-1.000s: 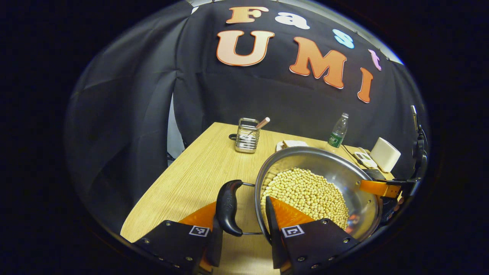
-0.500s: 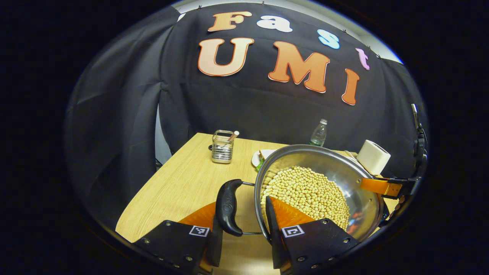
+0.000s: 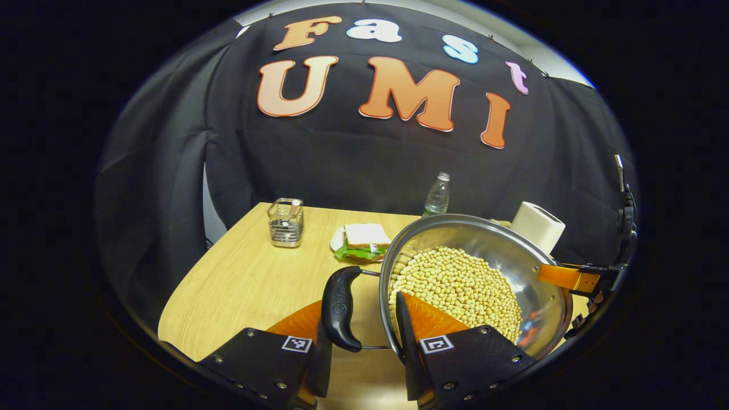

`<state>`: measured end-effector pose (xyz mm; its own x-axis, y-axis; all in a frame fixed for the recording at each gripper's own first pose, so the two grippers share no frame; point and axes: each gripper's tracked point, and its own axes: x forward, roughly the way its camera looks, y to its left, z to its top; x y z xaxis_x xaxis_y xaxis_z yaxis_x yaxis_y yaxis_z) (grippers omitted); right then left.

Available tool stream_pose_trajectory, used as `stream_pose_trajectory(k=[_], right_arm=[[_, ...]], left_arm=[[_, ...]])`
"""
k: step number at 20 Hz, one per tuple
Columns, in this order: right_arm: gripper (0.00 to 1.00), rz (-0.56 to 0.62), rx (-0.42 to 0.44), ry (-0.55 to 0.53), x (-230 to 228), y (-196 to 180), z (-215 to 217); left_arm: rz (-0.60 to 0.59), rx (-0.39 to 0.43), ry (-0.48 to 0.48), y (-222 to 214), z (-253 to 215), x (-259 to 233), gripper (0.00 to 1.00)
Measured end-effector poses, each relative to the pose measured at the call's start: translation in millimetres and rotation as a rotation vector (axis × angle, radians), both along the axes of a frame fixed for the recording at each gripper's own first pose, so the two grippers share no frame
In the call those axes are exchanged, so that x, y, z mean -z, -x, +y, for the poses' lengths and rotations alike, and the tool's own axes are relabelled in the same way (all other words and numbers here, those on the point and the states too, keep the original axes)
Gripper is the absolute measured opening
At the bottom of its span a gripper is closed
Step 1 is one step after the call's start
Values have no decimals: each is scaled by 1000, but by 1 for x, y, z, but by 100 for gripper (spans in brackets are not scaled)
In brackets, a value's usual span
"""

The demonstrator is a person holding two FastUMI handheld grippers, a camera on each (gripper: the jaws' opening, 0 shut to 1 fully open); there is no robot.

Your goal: First push the handle of the pot to place it horizontally, then grasp the pot with both hands and set it on the induction cooktop.

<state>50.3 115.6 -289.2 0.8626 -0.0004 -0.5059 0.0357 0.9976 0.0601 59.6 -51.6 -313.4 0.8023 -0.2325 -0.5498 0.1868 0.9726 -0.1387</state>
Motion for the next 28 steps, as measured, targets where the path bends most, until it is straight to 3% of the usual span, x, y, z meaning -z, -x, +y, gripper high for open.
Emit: stream_pose_trajectory(k=[20,28], right_arm=[[49,66,174,8,17,21,-141],[49,92,194,7,26,18,-156]], left_arm=[[89,159,34,8,-153,43,53],[117,169,27,6,-171,58,53]])
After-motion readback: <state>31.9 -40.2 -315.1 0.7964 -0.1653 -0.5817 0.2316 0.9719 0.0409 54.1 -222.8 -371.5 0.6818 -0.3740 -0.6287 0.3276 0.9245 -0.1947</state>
